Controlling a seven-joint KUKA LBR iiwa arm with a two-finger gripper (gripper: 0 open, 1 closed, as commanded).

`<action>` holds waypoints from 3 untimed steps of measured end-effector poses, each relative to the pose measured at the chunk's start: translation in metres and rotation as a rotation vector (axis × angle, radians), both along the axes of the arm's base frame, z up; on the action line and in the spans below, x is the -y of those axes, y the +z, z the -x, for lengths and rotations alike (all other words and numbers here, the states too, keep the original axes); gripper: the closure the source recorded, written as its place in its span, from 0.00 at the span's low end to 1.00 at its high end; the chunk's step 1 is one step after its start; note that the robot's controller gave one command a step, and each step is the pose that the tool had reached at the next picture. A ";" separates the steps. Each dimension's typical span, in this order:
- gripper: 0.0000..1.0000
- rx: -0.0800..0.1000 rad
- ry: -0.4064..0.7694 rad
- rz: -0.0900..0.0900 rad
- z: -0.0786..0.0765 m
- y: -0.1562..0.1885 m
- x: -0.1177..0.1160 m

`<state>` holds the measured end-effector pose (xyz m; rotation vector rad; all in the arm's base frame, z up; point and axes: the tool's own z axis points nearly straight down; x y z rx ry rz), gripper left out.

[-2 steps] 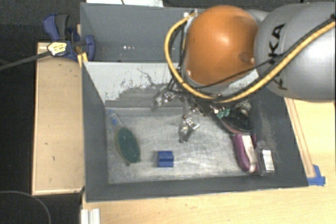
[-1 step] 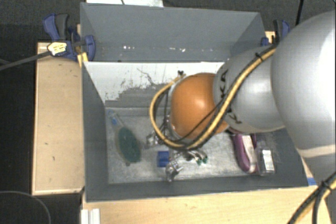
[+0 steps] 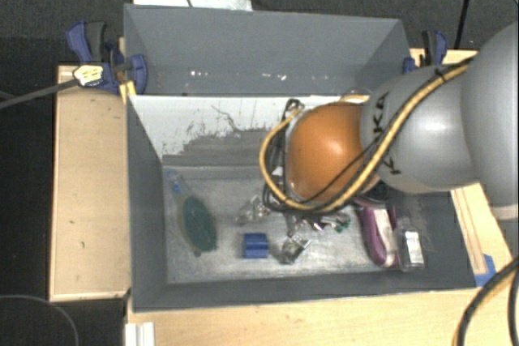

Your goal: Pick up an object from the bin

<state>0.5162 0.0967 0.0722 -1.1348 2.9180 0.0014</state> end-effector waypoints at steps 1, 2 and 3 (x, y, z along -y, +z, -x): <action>0.00 -0.006 0.222 0.004 0.016 -0.001 -0.040; 0.00 -0.003 0.506 0.006 -0.009 0.000 -0.008; 0.00 -0.001 0.707 0.006 0.039 -0.001 -0.002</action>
Offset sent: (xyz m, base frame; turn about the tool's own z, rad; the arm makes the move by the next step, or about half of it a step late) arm -0.0172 0.0382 -0.0022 -0.2233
